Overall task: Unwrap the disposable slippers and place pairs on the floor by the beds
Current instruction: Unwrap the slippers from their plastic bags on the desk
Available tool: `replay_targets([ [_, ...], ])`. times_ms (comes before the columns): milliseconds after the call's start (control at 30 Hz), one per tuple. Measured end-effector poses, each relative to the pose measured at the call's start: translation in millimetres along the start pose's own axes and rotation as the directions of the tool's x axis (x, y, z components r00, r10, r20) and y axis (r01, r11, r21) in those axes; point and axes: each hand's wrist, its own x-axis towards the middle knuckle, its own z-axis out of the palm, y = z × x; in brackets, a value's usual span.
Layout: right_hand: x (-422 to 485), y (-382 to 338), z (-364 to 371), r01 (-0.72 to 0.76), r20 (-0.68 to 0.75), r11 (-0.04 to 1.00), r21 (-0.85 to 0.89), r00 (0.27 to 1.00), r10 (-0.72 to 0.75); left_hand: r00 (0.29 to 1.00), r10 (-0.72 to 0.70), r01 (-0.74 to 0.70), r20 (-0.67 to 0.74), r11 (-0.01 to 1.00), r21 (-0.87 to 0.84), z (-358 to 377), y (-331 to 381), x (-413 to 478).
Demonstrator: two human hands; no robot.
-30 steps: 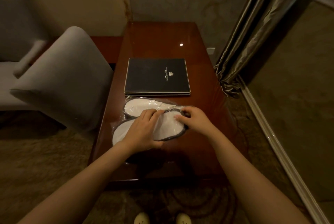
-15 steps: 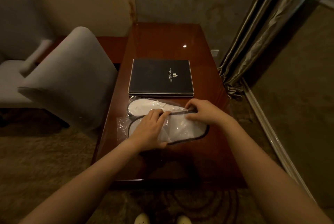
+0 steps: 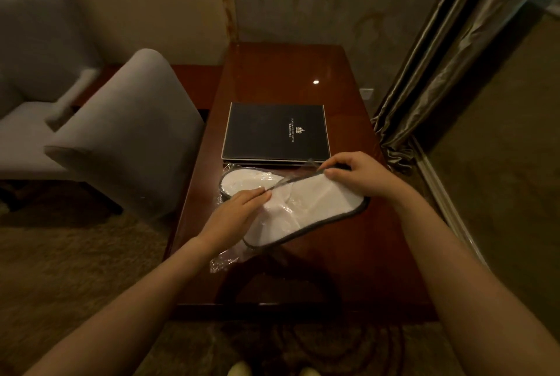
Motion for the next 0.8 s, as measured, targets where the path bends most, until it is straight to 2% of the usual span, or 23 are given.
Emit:
replay_targets([
  [100, -0.8, 1.8, 1.4, -0.023, 0.02, 0.999, -0.026, 1.0, 0.023, 0.979, 0.053, -0.034, -0.196, 0.994, 0.1, -3.8, 12.9, 7.1],
  [167, -1.4, 0.9, 3.8, -0.017, 0.0, 1.0, -0.024, 1.0, 0.017, 0.963, 0.048, -0.014, -0.267, 0.992, 0.128, -4.3, 19.5, 10.9],
  [267, 0.3, -6.1, 3.4, 0.022, -0.069, 0.999, -0.024, 0.997, -0.024, 0.972, 0.048, -0.008, -0.229, 0.985, 0.174, 3.5, 20.6, 10.1],
  [367, 2.7, -18.8, -2.7, 0.065, -0.072, 0.996, -0.068, 0.995, -0.07, 0.99, 0.043, -0.016, -0.136, 0.981, 0.194, 11.3, 20.4, 8.9],
  [433, 4.1, -24.2, -9.3, 0.075, -0.078, 0.991, -0.11, 0.993, -0.084, 0.991, 0.041, -0.018, -0.123, 0.983, 0.182, 12.9, 22.2, 13.1],
  [533, 4.9, -21.3, -18.1, 0.049, -0.153, 0.994, -0.096, 0.986, -0.063, 0.979, -0.016, 0.016, -0.205, 1.0, -0.001, 13.6, 28.0, 17.0],
  [600, 3.3, -14.6, -21.3, 0.006, -0.205, 0.999, -0.051, 0.979, -0.016, 0.982, -0.075, 0.054, -0.172, 0.991, -0.124, 16.5, 32.6, 12.5],
  [667, 1.2, -7.5, -21.8, -0.035, -0.226, 0.999, -0.002, 0.974, 0.033, 0.989, -0.09, 0.07, -0.114, 0.984, -0.166, 20.0, 38.3, 4.8],
  [733, -0.8, -1.9, -20.9, -0.065, -0.252, 0.997, 0.052, 0.965, 0.076, 0.99, -0.054, 0.039, -0.129, 0.992, -0.12, 21.8, 44.3, 0.3],
  [800, -2.6, 1.5, -20.5, -0.096, -0.277, 0.988, 0.117, 0.953, 0.125, 0.978, 0.005, -0.005, -0.207, 1.0, 0.002, 22.6, 49.4, 1.6],
])
